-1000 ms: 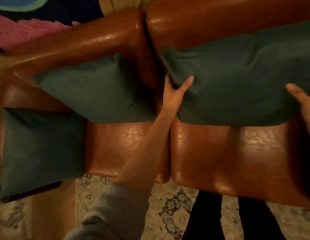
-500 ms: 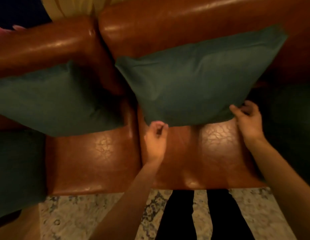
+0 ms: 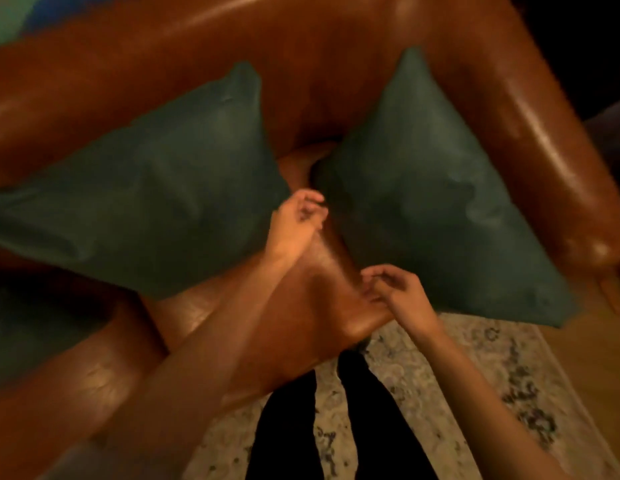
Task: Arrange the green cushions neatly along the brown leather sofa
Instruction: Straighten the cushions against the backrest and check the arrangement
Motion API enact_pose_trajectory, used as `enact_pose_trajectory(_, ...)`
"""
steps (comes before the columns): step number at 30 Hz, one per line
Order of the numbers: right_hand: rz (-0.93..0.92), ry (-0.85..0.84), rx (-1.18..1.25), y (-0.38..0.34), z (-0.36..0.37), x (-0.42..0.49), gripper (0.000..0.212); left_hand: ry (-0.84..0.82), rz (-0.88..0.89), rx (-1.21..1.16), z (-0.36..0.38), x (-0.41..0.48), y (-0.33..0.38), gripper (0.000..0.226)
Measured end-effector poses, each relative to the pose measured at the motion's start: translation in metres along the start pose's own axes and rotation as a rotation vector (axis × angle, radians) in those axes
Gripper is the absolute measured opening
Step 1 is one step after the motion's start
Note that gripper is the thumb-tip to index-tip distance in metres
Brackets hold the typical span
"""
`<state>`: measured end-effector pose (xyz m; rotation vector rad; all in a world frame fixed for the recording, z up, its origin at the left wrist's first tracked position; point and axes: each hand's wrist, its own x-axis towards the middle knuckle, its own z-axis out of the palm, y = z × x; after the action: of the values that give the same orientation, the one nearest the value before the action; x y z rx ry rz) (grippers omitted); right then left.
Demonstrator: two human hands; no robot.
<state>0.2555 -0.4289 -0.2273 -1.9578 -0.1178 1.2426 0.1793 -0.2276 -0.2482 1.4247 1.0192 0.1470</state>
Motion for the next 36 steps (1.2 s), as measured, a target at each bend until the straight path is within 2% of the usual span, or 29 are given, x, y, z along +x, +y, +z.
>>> enact_pose_trajectory(1, 0.043, 0.019, 0.005, 0.017, -0.018, -0.007, 0.017, -0.002, 0.019, 0.006, 0.011, 0.012, 0.014, 0.020)
enact_pose_trajectory(4, 0.253, 0.043, 0.073, 0.065, -0.069, -0.030, 0.009, 0.024, 0.012, -0.008, 0.041, 0.047, 0.048, 0.042)
enact_pose_trajectory(6, 0.351, 0.082, 0.096, 0.089, -0.099, -0.036, 0.033, 0.046, -0.040, -0.033, 0.054, 0.064, 0.061, 0.049)
enact_pose_trajectory(8, 0.297, 0.200, 0.124, 0.097, -0.119, -0.033, 0.055, 0.056, -0.094, -0.038, 0.064, 0.077, 0.068, 0.051)
enact_pose_trajectory(10, 0.130, 0.288, 0.140, 0.095, -0.131, -0.024, 0.060, 0.044, -0.120, -0.014, 0.073, 0.082, 0.073, 0.054)
enact_pose_trajectory(13, -0.015, 0.254, 0.049, 0.095, -0.143, -0.008, 0.068, 0.050, -0.140, -0.012, 0.081, 0.085, 0.072, 0.056)
enact_pose_trajectory(16, -0.082, 0.267, 0.094, 0.105, -0.152, -0.004, 0.066, 0.087, -0.134, -0.038, 0.088, 0.082, 0.069, 0.060)
enact_pose_trajectory(22, -0.098, 0.273, 0.101, 0.125, -0.172, -0.017, 0.063, 0.045, -0.183, -0.131, 0.101, 0.056, 0.077, 0.027)
enact_pose_trajectory(26, -0.078, 0.270, 0.050, 0.145, -0.186, -0.029, 0.063, 0.027, -0.238, -0.156, 0.104, 0.045, 0.063, 0.029)
enact_pose_trajectory(29, 0.002, 0.247, -0.001, 0.159, -0.186, -0.028, 0.059, -0.008, -0.241, -0.129, 0.102, 0.042, 0.056, 0.035)
enact_pose_trajectory(33, 0.007, 0.231, 0.053, 0.169, -0.188, -0.025, 0.063, -0.067, -0.254, -0.026, 0.094, 0.044, 0.060, 0.041)
enact_pose_trajectory(36, 0.019, 0.195, 0.106, 0.169, -0.190, -0.026, 0.067, -0.041, -0.250, 0.035, 0.094, 0.046, 0.067, 0.040)
